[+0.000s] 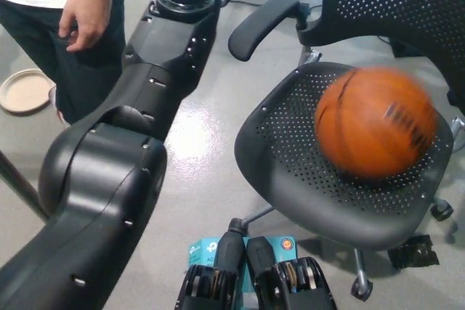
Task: The robot grabs the basketball from a person using both hands and then drops it on the black chair in the front
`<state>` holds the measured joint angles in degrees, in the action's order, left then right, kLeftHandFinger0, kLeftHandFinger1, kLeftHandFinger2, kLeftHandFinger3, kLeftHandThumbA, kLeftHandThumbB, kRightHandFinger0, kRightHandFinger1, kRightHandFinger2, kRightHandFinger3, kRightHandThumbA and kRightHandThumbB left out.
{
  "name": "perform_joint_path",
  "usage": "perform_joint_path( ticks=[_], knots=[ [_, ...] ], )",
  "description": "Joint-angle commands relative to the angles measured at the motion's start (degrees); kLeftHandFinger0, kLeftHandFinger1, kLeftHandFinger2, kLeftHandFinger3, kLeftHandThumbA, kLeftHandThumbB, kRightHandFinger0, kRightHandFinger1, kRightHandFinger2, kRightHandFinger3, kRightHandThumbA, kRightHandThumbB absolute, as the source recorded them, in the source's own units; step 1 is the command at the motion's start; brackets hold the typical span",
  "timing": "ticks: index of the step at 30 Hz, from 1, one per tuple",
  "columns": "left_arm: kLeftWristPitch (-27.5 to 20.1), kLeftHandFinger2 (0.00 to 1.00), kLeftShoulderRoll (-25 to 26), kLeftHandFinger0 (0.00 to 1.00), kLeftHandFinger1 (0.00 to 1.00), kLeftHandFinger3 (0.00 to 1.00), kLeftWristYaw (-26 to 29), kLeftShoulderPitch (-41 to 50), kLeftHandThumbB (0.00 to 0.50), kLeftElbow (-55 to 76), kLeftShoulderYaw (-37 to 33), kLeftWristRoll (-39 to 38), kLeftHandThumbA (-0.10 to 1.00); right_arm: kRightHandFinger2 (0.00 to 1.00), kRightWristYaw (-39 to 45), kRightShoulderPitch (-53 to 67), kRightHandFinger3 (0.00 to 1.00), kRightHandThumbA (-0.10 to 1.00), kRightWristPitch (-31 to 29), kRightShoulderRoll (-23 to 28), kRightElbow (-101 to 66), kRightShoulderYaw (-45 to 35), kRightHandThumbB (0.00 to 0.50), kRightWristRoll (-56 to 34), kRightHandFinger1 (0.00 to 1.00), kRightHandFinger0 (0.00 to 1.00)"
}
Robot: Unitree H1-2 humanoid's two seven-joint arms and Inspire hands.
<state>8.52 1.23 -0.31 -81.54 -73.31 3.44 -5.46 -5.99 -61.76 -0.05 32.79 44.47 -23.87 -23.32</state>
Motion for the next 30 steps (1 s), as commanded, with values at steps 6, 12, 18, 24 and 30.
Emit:
perform_joint_path(
  ticks=[6, 12, 18, 24, 30],
  knots=[
    [-0.2, 1.0, 0.8, 1.0, 1.0, 1.0, -4.8, 2.8, 0.293, 11.2, 0.4, -1.1, 1.0, 1.0, 3.5, 1.6, 1.0, 1.0, 2.5, -1.0, -20.5, 4.1, 0.257, 1.3, 1.0, 1.0],
    [2.2, 1.0, 0.4, 1.0, 1.0, 1.0, -7.4, 10.4, 0.324, 24.4, -1.4, -0.8, 1.0, 1.0, 3.1, 6.1, 1.0, 1.0, 6.3, -2.1, -32.6, 6.5, 0.24, 2.3, 1.0, 1.0],
    [6.4, 1.0, 1.5, 1.0, 1.0, 1.0, -11.6, 35.7, 0.337, 64.4, -6.4, -2.1, 1.0, 1.0, 3.9, 21.6, 1.0, 1.0, 8.0, -7.9, -58.4, 12.1, 0.243, 4.9, 1.0, 1.0],
    [-0.1, 1.0, 2.6, 1.0, 1.0, 1.0, -11.6, 50.5, 0.301, 83.4, -8.6, -1.4, 1.0, 1.0, 6.7, 35.7, 1.0, 1.0, 4.2, -12.1, -71.6, 17.8, 0.269, 8.5, 1.0, 1.0],
    [-8.5, 1.0, 5.8, 1.0, 1.0, 1.0, -10.8, 68.2, 0.266, 96.9, -7.4, 1.5, 1.0, 1.0, 9.2, 50.7, 1.0, 1.0, -3.6, -18.8, -74.8, 25.1, 0.236, 13.4, 1.0, 1.0]
  ],
)
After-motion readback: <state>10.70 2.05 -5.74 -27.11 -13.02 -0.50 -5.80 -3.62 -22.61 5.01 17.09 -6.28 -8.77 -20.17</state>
